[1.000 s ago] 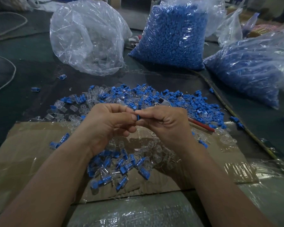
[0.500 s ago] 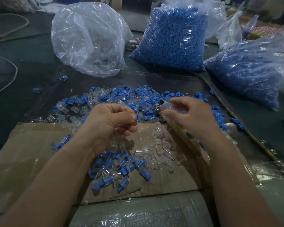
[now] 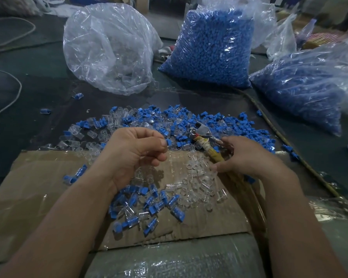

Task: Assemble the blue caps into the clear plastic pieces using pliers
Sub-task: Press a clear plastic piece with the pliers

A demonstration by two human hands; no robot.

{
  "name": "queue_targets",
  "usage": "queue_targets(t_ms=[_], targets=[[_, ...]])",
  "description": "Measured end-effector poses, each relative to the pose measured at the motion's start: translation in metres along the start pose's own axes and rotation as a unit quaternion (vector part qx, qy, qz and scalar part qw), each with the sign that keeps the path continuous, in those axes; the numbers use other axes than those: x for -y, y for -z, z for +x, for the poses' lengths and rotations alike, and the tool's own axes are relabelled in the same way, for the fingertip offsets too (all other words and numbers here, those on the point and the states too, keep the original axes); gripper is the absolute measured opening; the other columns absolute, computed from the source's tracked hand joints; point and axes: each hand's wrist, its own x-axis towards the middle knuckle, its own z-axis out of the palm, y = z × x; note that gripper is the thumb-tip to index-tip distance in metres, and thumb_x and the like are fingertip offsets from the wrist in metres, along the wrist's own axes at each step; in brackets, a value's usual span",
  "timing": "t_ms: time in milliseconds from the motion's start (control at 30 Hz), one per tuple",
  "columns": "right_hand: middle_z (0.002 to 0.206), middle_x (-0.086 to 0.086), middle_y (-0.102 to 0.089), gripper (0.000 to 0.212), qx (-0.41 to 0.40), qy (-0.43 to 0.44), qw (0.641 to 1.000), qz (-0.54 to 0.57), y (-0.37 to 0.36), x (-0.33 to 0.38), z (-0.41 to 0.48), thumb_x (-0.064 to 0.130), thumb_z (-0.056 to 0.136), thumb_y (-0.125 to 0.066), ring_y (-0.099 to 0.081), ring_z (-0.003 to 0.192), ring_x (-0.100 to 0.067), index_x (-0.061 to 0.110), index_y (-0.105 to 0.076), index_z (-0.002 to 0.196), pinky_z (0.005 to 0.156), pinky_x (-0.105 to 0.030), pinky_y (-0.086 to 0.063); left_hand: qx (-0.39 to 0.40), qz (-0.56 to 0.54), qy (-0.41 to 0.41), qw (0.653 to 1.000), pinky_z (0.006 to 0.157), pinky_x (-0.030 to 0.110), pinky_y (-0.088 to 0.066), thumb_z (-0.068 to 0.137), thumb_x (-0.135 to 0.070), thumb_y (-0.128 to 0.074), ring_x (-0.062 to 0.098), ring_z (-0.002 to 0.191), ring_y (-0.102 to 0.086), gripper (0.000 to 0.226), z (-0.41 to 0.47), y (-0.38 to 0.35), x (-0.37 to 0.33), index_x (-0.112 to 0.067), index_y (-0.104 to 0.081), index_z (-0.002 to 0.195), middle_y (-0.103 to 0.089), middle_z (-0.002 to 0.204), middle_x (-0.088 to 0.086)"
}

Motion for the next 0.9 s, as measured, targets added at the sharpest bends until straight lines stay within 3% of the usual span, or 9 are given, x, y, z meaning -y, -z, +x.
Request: queue_targets(t_ms=[100,167,367,500,667,733,900], targets=[[0.104,0.004,-0.052,0.061,-0.044,0.013,0.999,0.026,0.000,0.003,0.000,0.036,0.064,-0.077,-0.046,0.081,-0.008,0.026,-0.051,0.119,0.062,-0.027,-0.037,0.004,-0.003,-0.001,1.000,0.042,0.016,-0.047,0.053,-0.010,-0.066,0.011,0.046,-0.060,0.014,0.000,0.001,0.000,-0.005,-0.062,0.065,-0.063,0.054,0.005],[0.097,0.005,-0.053,0.055,-0.100,0.021,0.995,0.012,0.001,0.005,-0.001,0.030,0.064,-0.074,-0.046,0.075,-0.007,0.025,-0.055,0.115,0.057,-0.025,-0.036,0.006,-0.008,-0.004,1.000,0.042,0.016,-0.048,0.055,-0.010,-0.066,0.012,0.048,-0.061,0.012,0.000,0.001,0.001,-0.005,-0.062,0.065,-0.064,0.055,0.006],[0.095,0.003,-0.052,0.051,-0.227,0.131,0.964,0.045,0.000,0.017,-0.008,0.012,0.072,-0.065,-0.046,0.085,-0.013,0.015,-0.053,0.122,0.074,-0.027,-0.035,-0.002,-0.033,-0.017,0.999,0.045,0.017,-0.050,0.058,-0.008,-0.061,0.013,0.051,-0.063,0.015,0.002,-0.001,0.003,-0.002,-0.059,0.071,-0.065,0.057,0.006],[0.089,0.007,-0.050,0.045,-0.279,0.192,0.936,0.097,-0.004,0.027,-0.014,0.001,0.074,-0.060,-0.046,0.078,-0.010,0.017,-0.057,0.116,0.067,-0.024,-0.032,-0.031,-0.067,-0.054,0.996,0.047,0.017,-0.050,0.060,-0.008,-0.059,0.012,0.053,-0.063,0.014,0.002,-0.004,0.006,-0.004,-0.056,0.073,-0.065,0.057,0.003],[0.099,0.010,-0.043,0.050,-0.227,0.265,0.933,0.091,-0.012,0.040,-0.023,0.007,0.072,-0.058,-0.046,0.097,-0.010,0.017,-0.054,0.121,0.087,-0.028,-0.036,-0.096,-0.103,-0.118,0.983,0.053,0.017,-0.052,0.077,0.000,-0.057,0.009,0.057,-0.064,0.007,0.003,-0.006,0.009,-0.007,-0.056,0.076,-0.066,0.060,-0.001],[0.103,0.007,-0.044,0.055,-0.205,0.283,0.935,0.069,-0.014,0.045,-0.026,0.014,0.069,-0.052,-0.046,0.101,-0.012,0.016,-0.051,0.124,0.088,-0.026,-0.035,-0.115,-0.106,-0.138,0.978,0.054,0.017,-0.052,0.080,-0.001,-0.055,0.008,0.059,-0.065,0.010,0.004,-0.006,0.009,-0.010,-0.057,0.077,-0.067,0.063,-0.003],[0.117,-0.002,-0.048,0.061,-0.182,0.287,0.941,-0.006,-0.015,0.046,-0.026,0.009,0.074,-0.061,-0.042,0.107,-0.013,0.016,-0.043,0.132,0.089,-0.018,-0.025,-0.135,-0.097,-0.156,0.974,0.054,0.017,-0.051,0.079,-0.001,-0.056,0.010,0.064,-0.065,0.012,0.005,-0.006,0.010,-0.012,-0.058,0.077,-0.066,0.069,-0.002]])
